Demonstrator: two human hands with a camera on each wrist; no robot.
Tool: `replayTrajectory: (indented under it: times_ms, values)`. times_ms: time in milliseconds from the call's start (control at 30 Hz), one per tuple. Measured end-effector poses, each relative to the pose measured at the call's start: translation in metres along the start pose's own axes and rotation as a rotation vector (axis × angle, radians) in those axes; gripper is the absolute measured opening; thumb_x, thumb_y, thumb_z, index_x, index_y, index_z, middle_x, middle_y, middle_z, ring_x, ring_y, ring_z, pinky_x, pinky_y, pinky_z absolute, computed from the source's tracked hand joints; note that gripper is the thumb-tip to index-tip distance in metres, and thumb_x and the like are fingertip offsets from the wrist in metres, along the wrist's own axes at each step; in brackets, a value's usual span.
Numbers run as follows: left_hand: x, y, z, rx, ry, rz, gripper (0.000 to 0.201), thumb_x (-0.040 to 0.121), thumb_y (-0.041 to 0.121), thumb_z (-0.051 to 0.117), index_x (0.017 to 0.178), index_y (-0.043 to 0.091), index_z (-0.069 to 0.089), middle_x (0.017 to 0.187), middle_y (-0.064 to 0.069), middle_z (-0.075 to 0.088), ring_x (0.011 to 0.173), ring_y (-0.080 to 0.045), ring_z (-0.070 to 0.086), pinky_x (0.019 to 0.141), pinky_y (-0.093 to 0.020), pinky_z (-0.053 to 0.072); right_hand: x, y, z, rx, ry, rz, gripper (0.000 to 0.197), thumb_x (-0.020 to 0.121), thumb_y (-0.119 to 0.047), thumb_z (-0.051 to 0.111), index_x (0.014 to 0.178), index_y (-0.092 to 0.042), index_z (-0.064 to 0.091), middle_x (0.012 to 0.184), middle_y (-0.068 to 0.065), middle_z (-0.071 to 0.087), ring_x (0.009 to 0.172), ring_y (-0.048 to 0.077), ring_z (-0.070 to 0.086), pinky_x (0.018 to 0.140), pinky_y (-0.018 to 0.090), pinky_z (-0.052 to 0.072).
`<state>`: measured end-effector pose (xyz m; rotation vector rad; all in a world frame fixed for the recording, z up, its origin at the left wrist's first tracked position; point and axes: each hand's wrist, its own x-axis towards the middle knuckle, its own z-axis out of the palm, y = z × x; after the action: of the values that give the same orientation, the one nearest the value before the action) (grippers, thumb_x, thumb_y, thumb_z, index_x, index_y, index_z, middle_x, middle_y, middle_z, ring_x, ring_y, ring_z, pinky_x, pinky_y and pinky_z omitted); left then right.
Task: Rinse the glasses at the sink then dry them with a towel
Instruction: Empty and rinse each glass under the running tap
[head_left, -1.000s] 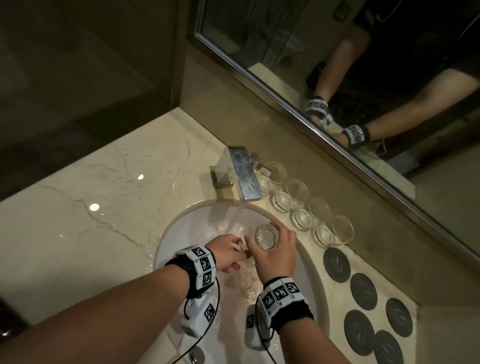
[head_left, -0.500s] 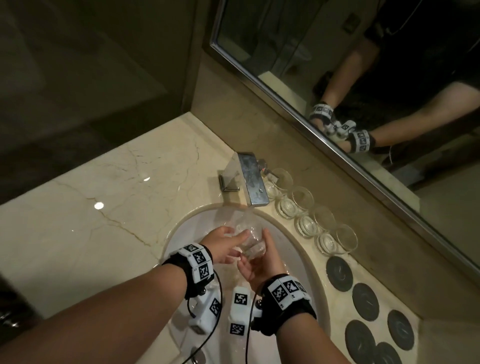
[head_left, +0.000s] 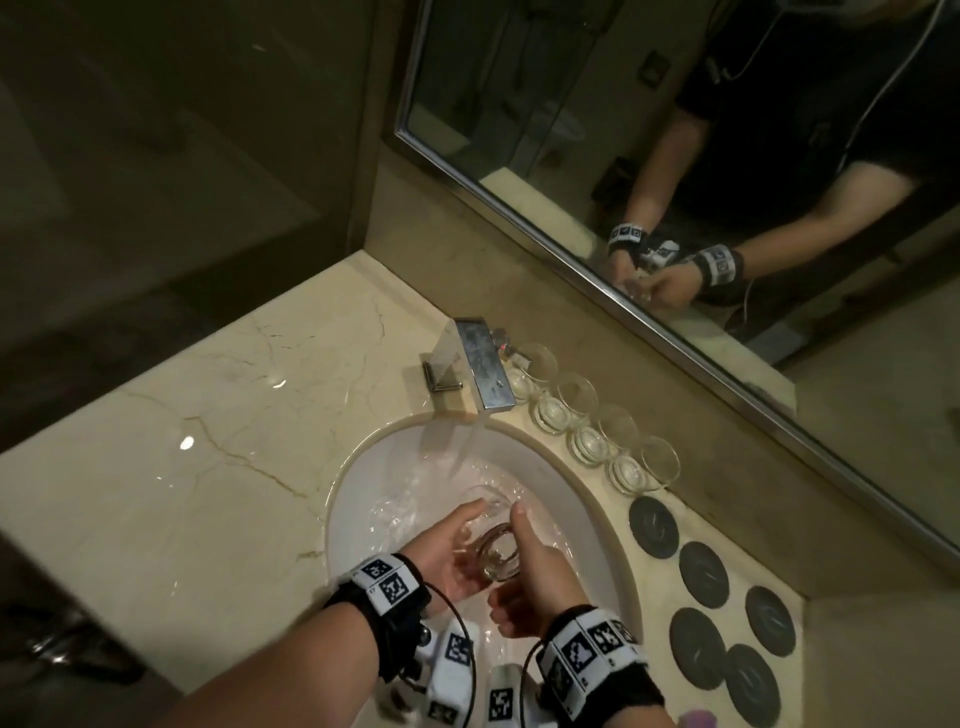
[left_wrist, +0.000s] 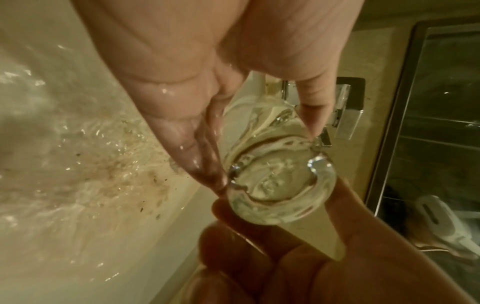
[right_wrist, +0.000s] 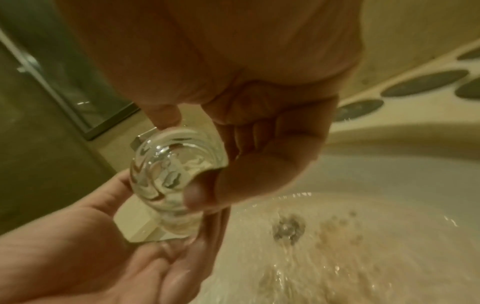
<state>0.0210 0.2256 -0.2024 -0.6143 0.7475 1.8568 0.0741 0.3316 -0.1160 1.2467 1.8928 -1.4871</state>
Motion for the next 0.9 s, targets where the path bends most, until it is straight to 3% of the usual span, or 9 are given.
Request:
replayTrajectory:
  times_ms: [67, 167, 267, 333, 400, 533, 667, 900]
  values:
    - [-0.005, 0.0, 0.004, -0.008, -0.004, -0.007, 0.079, 0.068, 0.035, 0.083, 0.132, 0.003, 0.05, 0.087, -0.015, 0.066, 0.073, -0.027, 0.067, 0.068, -0.035, 0.059, -0.004, -0.001, -0.005, -0.132, 0.083, -0.058, 0.078, 0.083, -0.077, 0.032, 0.089, -0.006, 0.064, 0.069, 0.014, 0.068, 0.05, 0.024, 0.063, 0.051, 0.029, 0.054]
    - [-0.016, 0.01, 0.013, 0.093, 0.057, 0.076, 0.064, 0.072, 0.034, 0.08, 0.119, 0.002, 0.053, 0.095, -0.018, 0.064, 0.082, -0.029, 0.068, 0.079, -0.039, 0.057, -0.008, -0.005, -0.014, -0.235, 0.191, -0.182, 0.067, 0.087, -0.069, 0.039, 0.087, -0.006, 0.063, 0.073, 0.014, 0.07, 0.055, 0.022, 0.067, 0.053, 0.028, 0.056]
    - [-0.023, 0.036, 0.019, 0.347, 0.242, 0.256, 0.065, 0.071, 0.033, 0.084, 0.12, 0.003, 0.053, 0.098, -0.011, 0.059, 0.082, -0.023, 0.065, 0.076, -0.036, 0.058, -0.008, -0.009, -0.021, -0.208, 0.192, -0.231, 0.051, 0.087, -0.055, 0.056, 0.088, -0.004, 0.062, 0.074, 0.012, 0.07, 0.054, 0.021, 0.066, 0.051, 0.027, 0.053]
    - [-0.03, 0.058, 0.02, 0.621, 0.367, 0.377, 0.063, 0.068, 0.04, 0.084, 0.114, 0.013, 0.05, 0.103, -0.004, 0.058, 0.092, -0.019, 0.062, 0.086, -0.038, 0.056, -0.009, -0.009, -0.021, -0.168, 0.159, -0.238, 0.045, 0.084, -0.046, 0.066, 0.088, -0.002, 0.061, 0.072, 0.012, 0.069, 0.052, 0.02, 0.063, 0.05, 0.026, 0.051]
    - [-0.035, 0.079, 0.022, 0.835, 0.447, 0.46, 0.069, 0.064, 0.046, 0.084, 0.114, 0.018, 0.045, 0.108, -0.001, 0.056, 0.099, -0.02, 0.057, 0.089, -0.038, 0.051, -0.01, -0.01, -0.02, -0.129, 0.148, -0.259, 0.041, 0.082, -0.04, 0.071, 0.087, -0.001, 0.06, 0.068, 0.011, 0.067, 0.05, 0.02, 0.06, 0.05, 0.027, 0.051]
    - [-0.042, 0.119, 0.027, 0.999, 0.522, 0.547, 0.095, 0.055, 0.054, 0.087, 0.128, 0.019, 0.036, 0.117, -0.002, 0.054, 0.107, -0.025, 0.054, 0.092, -0.035, 0.047, -0.013, -0.009, -0.019, -0.091, 0.139, -0.279, 0.036, 0.081, -0.036, 0.073, 0.084, -0.003, 0.06, 0.065, 0.01, 0.067, 0.05, 0.02, 0.059, 0.051, 0.027, 0.05]
    - [-0.038, 0.146, 0.03, 1.174, 0.656, 0.661, 0.094, 0.054, 0.043, 0.09, 0.128, 0.017, 0.039, 0.121, -0.007, 0.055, 0.112, -0.028, 0.054, 0.097, -0.04, 0.049, -0.013, -0.005, -0.021, -0.041, 0.135, -0.287, 0.037, 0.078, -0.033, 0.076, 0.086, -0.001, 0.06, 0.064, 0.009, 0.065, 0.048, 0.019, 0.057, 0.047, 0.025, 0.045]
    - [-0.02, 0.166, 0.018, 1.266, 0.704, 0.746, 0.087, 0.064, 0.028, 0.087, 0.133, 0.014, 0.036, 0.132, -0.007, 0.052, 0.114, -0.028, 0.055, 0.097, -0.035, 0.046, -0.016, 0.01, -0.029, 0.009, 0.133, -0.268, 0.034, 0.079, -0.029, 0.076, 0.09, 0.0, 0.061, 0.066, 0.01, 0.066, 0.05, 0.02, 0.057, 0.05, 0.027, 0.047]
